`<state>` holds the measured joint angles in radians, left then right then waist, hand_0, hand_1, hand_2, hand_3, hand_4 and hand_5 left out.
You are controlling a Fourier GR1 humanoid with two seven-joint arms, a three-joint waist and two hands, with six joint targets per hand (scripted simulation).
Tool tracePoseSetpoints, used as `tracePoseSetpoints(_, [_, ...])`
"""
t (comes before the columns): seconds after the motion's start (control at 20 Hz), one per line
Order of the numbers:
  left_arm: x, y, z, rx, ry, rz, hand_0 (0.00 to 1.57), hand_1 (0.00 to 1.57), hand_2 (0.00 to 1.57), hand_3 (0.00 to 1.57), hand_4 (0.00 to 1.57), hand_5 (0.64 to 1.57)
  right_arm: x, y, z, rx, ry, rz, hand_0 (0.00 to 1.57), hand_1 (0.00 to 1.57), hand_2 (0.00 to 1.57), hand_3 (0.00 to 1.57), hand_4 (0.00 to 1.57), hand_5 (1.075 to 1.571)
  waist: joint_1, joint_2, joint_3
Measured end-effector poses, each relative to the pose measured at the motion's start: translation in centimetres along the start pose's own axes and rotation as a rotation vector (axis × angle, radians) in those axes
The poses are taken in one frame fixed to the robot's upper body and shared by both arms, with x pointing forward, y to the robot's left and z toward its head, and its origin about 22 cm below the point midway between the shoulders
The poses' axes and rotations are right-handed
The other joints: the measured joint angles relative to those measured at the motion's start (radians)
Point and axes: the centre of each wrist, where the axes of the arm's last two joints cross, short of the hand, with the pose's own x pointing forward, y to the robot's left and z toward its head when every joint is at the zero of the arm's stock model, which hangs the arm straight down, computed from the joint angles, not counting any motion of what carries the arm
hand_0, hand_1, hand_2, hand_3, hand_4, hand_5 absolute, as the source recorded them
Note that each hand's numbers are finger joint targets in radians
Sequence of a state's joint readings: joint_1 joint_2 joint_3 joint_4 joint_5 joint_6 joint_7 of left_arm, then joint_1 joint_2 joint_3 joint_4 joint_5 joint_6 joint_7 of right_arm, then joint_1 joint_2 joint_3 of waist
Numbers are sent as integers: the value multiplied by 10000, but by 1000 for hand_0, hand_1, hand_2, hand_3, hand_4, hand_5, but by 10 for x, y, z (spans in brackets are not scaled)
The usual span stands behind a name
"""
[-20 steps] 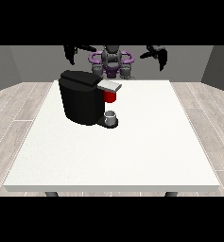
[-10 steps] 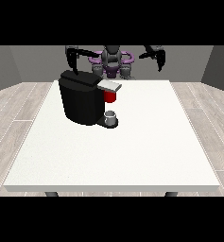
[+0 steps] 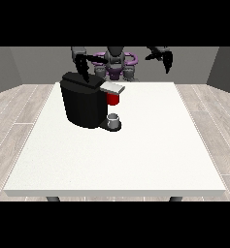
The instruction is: Insert the coffee pod into the coffee machine and close the lid
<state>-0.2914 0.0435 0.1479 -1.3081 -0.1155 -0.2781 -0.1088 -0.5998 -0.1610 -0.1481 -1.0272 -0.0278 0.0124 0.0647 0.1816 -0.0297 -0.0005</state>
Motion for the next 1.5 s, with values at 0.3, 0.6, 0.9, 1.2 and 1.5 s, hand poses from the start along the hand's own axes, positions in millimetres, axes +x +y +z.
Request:
tracePoseSetpoints(0.3, [12,4,6,297,-247,-191,0,0,0,0,316,1571,18,10,-13,329,-420,117,0,0,0,0,204,1571,-60,416,-2])
tracePoseSetpoints(0.6, [13,8,12,483,-319,-476,0,0,0,0,361,1571,46,20,-26,671,-969,660,0,0,0,0,118,1571,-57,739,3])
tracePoseSetpoints(0.9, [9,11,14,531,-308,-596,0,0,0,0,372,1571,78,50,-35,1251,-1450,1274,0,0,0,0,0,1571,37,888,2])
tracePoseSetpoints(1.2, [24,8,7,405,-462,-670,0,0,0,0,330,1571,95,69,-42,1509,-2000,1629,0,0,0,0,0,1571,236,1152,4])
tracePoseSetpoints(1.5, [25,8,5,283,-573,-783,0,0,0,0,326,1571,127,92,-47,1681,-2664,2491,0,0,0,0,300,1571,509,1379,2])
